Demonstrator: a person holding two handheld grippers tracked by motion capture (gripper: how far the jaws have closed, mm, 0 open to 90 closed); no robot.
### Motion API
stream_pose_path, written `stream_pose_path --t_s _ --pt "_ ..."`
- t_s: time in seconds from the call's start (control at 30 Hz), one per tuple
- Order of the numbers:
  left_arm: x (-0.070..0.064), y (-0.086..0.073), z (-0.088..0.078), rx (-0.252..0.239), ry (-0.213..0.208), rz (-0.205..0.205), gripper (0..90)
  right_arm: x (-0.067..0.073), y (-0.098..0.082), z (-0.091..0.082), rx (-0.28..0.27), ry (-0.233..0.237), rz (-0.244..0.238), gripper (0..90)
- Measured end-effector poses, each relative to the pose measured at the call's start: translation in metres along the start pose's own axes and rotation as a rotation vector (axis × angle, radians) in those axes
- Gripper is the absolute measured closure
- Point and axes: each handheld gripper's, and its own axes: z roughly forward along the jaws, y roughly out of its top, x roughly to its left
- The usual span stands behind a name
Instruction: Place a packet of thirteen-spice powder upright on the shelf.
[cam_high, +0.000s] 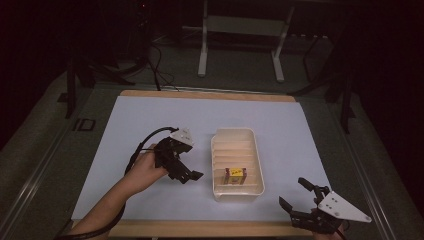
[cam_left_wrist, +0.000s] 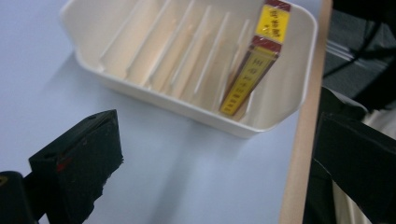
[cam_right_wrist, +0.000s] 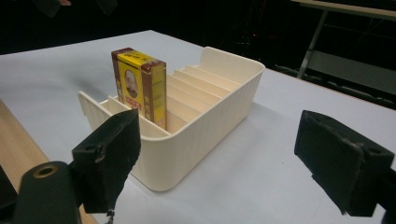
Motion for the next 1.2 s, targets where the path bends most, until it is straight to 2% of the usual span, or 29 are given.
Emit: stream_pose_path --t_s 0.1,0.17,0.33,0.53,0.63,0.8,0.93,1.07,1.2 --pt "-0.002 -0.011 -0.004 -0.023 0.048 -0.042 1.5 0.0 0.0 0.0 0.001 -0.007 -0.002 14.6" --pt "-0.004 -0.018 -0.007 -0.042 0.053 -0.06 1.5 0.0 0.0 0.0 0.001 -0.004 -0.003 14.6" --pt "-0.005 -0.037 -0.014 -0.09 0.106 -0.126 1.5 0.0 0.0 0.001 0.003 -0.001 -0.008 14.6" --pt "-0.007 -0.056 -0.022 -0.1 0.169 -0.18 1.5 0.001 0.0 0.0 0.0 -0.008 -0.01 14.6" --pt "-0.008 -0.067 -0.026 -0.111 0.186 -0.209 1.5 0.001 0.0 0.0 0.002 -0.008 -0.013 14.6" --pt "-0.012 -0.085 -0.032 -0.093 0.228 -0.244 1.5 0.002 0.0 0.0 0.003 -0.015 -0.016 14.6" --pt "-0.016 -0.098 -0.036 -0.092 0.231 -0.286 1.5 0.002 0.0 0.0 0.001 -0.014 -0.011 14.6" --pt "-0.021 -0.104 -0.04 -0.109 0.225 -0.297 1.5 0.002 0.0 0.0 0.003 -0.017 -0.009 14.6" --pt "-0.027 -0.115 -0.04 -0.097 0.247 -0.313 1.5 0.003 0.0 0.0 0.001 -0.022 -0.014 14.6"
